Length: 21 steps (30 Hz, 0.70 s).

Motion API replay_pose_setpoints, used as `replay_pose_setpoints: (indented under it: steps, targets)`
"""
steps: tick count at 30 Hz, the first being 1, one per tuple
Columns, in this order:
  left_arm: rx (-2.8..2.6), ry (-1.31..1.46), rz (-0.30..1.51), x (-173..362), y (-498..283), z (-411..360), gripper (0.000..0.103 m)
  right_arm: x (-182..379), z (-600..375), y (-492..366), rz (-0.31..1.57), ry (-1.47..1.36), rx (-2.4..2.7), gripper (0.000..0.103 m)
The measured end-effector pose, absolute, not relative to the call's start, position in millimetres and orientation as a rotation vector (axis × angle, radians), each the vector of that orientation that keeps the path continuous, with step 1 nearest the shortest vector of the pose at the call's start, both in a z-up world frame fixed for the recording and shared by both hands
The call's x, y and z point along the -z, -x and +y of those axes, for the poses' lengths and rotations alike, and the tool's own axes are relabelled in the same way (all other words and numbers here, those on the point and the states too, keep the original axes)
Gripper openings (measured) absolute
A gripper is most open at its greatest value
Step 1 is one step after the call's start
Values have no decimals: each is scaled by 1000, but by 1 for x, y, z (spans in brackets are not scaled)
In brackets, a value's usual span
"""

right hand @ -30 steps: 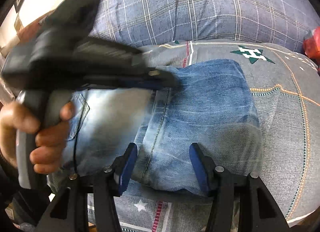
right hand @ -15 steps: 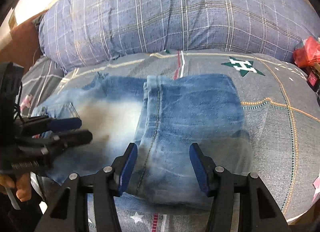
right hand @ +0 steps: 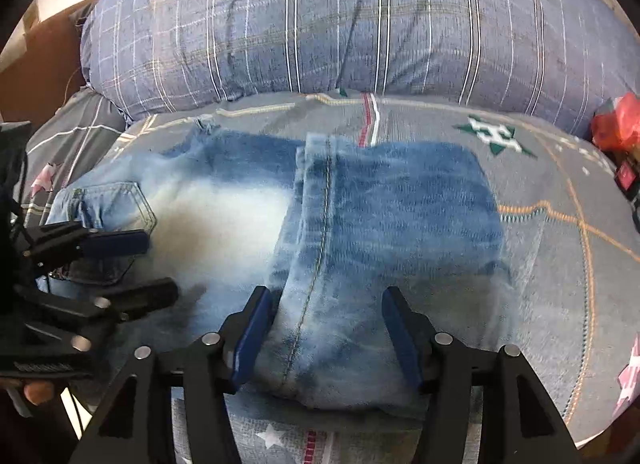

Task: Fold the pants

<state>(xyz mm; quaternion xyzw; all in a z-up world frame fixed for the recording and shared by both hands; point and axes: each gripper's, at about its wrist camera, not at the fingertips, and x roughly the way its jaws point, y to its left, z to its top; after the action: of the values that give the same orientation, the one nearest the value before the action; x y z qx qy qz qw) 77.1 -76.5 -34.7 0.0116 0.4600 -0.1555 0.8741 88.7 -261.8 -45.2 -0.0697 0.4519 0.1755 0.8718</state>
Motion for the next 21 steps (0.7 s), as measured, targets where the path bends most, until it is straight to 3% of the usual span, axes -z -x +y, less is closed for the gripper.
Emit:
replay_pose_setpoints:
  steps: [8, 14, 17, 21]
  targets:
    - [291, -65, 948, 27, -42, -25, 62, 20, -248, -106, 789, 202, -349, 61]
    - [295, -91, 927, 41, -41, -21, 62, 31, -246, -151, 880, 121, -303, 61]
    - [283, -106, 904, 44, -39, -28, 67, 57, -240, -165, 993, 165, -266, 63]
    - [276, -103, 889, 42, -39, -27, 68, 55, -235, -159, 951, 210, -275, 63]
